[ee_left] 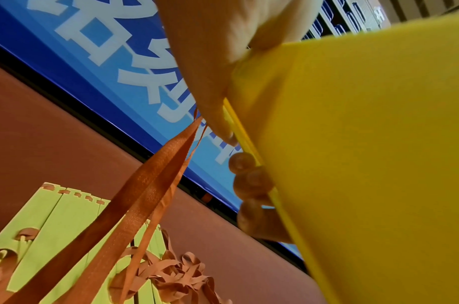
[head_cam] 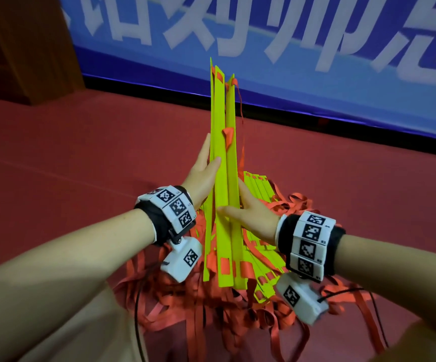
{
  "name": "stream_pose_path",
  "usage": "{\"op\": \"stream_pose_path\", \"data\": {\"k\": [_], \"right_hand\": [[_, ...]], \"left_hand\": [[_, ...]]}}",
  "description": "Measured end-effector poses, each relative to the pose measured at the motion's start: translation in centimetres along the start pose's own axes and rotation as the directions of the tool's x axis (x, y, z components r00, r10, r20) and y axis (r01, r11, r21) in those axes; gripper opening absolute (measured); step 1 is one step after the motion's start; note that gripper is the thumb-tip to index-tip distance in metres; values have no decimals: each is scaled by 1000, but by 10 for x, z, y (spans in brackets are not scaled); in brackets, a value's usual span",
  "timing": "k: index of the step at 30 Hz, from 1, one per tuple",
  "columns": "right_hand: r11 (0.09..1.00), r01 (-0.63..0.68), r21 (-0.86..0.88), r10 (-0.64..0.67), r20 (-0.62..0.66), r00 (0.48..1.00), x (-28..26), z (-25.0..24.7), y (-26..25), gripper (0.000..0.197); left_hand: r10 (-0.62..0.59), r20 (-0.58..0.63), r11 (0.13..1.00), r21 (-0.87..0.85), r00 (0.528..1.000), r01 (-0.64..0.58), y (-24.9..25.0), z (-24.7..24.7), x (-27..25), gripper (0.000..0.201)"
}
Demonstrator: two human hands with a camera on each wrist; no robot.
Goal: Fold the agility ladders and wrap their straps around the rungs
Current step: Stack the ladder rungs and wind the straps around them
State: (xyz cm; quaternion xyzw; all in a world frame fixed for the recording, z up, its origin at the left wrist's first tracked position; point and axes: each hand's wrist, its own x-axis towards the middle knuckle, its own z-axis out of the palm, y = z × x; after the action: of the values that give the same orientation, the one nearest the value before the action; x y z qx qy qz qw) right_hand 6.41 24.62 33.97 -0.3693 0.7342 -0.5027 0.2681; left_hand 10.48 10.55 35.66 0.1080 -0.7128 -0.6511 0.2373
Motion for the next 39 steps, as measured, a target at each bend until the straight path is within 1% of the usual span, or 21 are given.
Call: {"op": "stream_pose_path", "data": {"k": [2, 3, 5, 8, 9, 11, 13, 14, 16, 17, 20, 23, 25, 27, 31, 33, 36, 39], "right_hand": [[1000, -1, -29, 1, -3, 1000, -1, 5, -3, 98], [999, -3, -43, 3, 0, 1000, -2, 6, -5, 100], [999, 14, -45, -14, -5, 1000, -4, 4, -7, 89], [990, 6, -140, -12, -47, 999, -7, 1, -9, 77], [986, -4, -168, -8, -68, 998, -7, 3, -8, 77], [986, -9, -167, -9, -103, 995, -6, 7, -6, 78], [989, 2, -149, -17, -101, 995, -5, 8, -6, 81], [990, 9, -140, -22, -87, 996, -4, 8, -7, 83], [996, 19, -90, -25, -62, 998, -5, 3, -9, 81], [998, 12, -64, -16, -60, 998, -6, 2, -10, 77], [997, 4, 73, 0, -51, 999, -4, -1, -10, 54], [985, -61, 162, 77, -99, 992, 1, -7, -7, 43], [969, -106, 224, 137, -125, 983, 2, -11, -6, 42], [954, -124, 274, 168, -145, 975, 3, -13, -6, 42], [925, -126, 358, 186, -140, 973, 3, -10, -6, 38], [905, -125, 408, 204, -157, 966, 5, -10, -5, 37], [910, -140, 391, 230, -195, 953, 5, -13, -5, 39], [927, -128, 353, 201, -180, 963, 3, -18, -6, 38]], "left_hand": [[19, -5, 1000, 1, 1000, -19, 2, 2, -1, 56], [22, -10, 1000, -1, 1000, -22, 2, 2, -1, 55], [16, -28, 1000, -12, 999, -17, 1, 1, 1, 56], [-22, -39, 1000, -9, 999, 22, -4, 0, 2, 65], [-29, -47, 1000, -6, 998, 29, -7, 0, 2, 66], [-48, -79, 999, -17, 996, 47, -16, -2, 6, 68], [-76, -122, 996, -47, 990, 71, -24, -6, 10, 69], [-82, -136, 995, -61, 987, 74, -26, -8, 13, 72], [-81, -143, 995, -69, 987, 71, -14, -10, 8, 82], [-79, -148, 995, -71, 986, 69, -10, -11, 7, 88], [-82, -119, 995, -63, 989, 75, -7, -16, 7, 96], [-41, -87, 999, -12, 995, 40, -11, -22, 12, 97], [-45, -86, 999, 14, 995, 46, -8, -23, 11, 97], [-47, -94, 998, 28, 994, 50, -9, -22, 12, 97], [-38, -99, 999, 24, 994, 40, -12, -22, 13, 95], [-46, -122, 998, 28, 991, 49, -11, -22, 14, 95], [-43, -131, 998, 32, 991, 47, -14, -24, 17, 94], [-44, -106, 997, 53, 993, 50, -16, -25, 16, 94]]}}
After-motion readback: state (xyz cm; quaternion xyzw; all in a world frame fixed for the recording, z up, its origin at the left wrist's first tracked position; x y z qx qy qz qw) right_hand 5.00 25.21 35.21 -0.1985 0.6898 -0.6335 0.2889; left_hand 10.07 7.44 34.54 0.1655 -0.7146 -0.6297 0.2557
